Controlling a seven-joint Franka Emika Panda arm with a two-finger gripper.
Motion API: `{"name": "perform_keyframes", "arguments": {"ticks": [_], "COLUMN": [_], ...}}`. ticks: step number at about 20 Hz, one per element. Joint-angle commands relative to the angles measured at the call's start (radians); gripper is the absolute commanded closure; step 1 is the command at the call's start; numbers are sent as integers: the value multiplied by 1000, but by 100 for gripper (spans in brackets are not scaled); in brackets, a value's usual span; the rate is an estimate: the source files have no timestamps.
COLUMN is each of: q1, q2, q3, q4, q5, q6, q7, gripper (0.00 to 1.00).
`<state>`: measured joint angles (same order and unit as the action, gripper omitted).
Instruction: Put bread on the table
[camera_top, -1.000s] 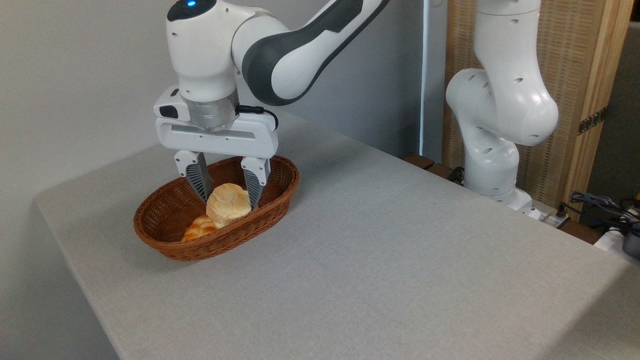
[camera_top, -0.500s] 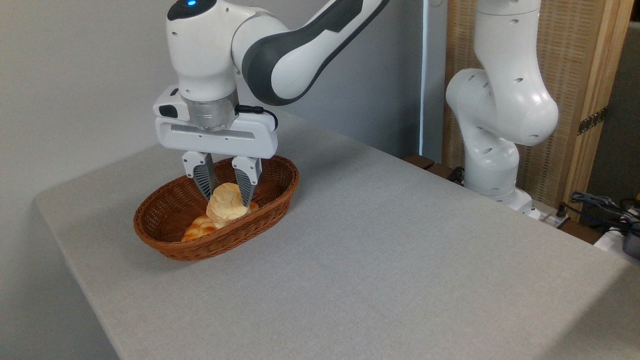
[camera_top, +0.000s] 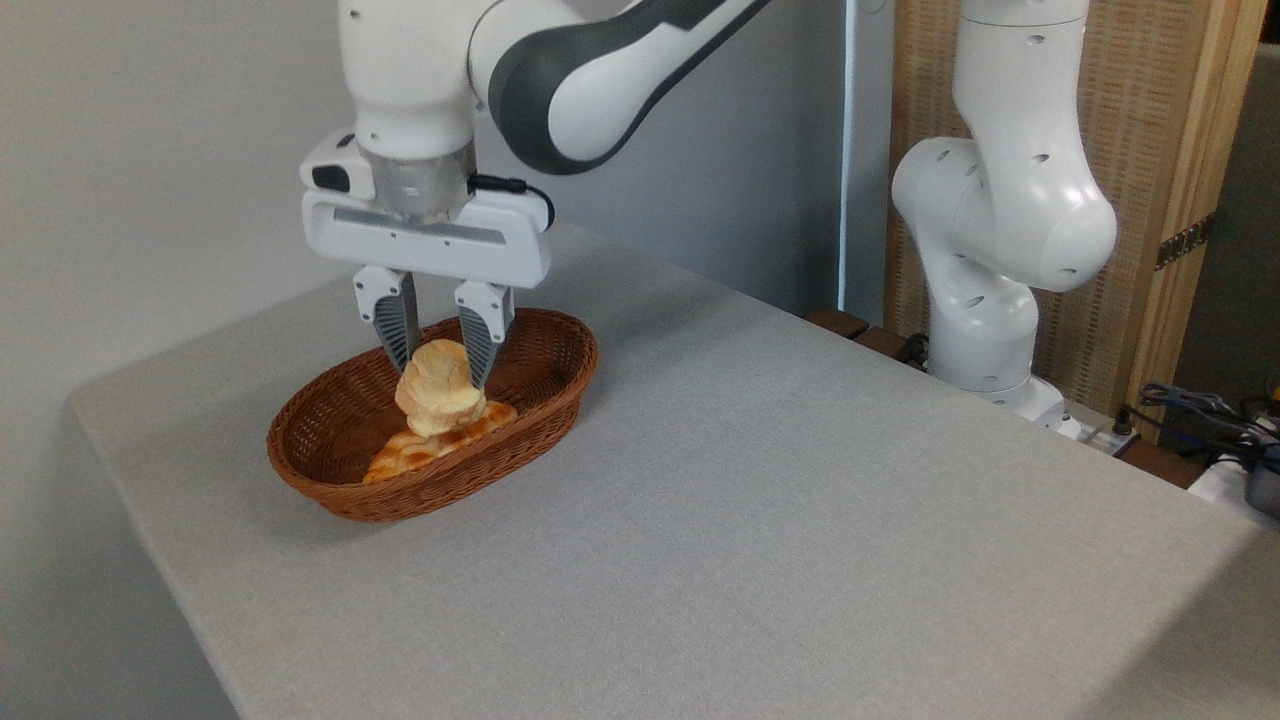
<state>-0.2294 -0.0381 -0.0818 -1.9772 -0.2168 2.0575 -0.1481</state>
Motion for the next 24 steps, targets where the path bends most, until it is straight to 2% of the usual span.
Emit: {"name": "perform_keyframes", "arguments": {"ticks": [1,5,7,12,15,16,18,24], "q1": [-1,8,8,8,8,8,8,10], "q2": [-32,-29,-26,-8,4,12,18,29], "q3": [20,30,65,123,169,181,203,209], "q4": [-9,-11,-12,-17,-17,-17,-17,-17], "q5": [22,92,112,113,114,113,114,114], "q6": [-11,-39,-48,-114,-134,-134,-134,-134], "q7": [31,103,148,295,384,401,413,421], "gripper": [38,38,37,35,22,12,1,0]}}
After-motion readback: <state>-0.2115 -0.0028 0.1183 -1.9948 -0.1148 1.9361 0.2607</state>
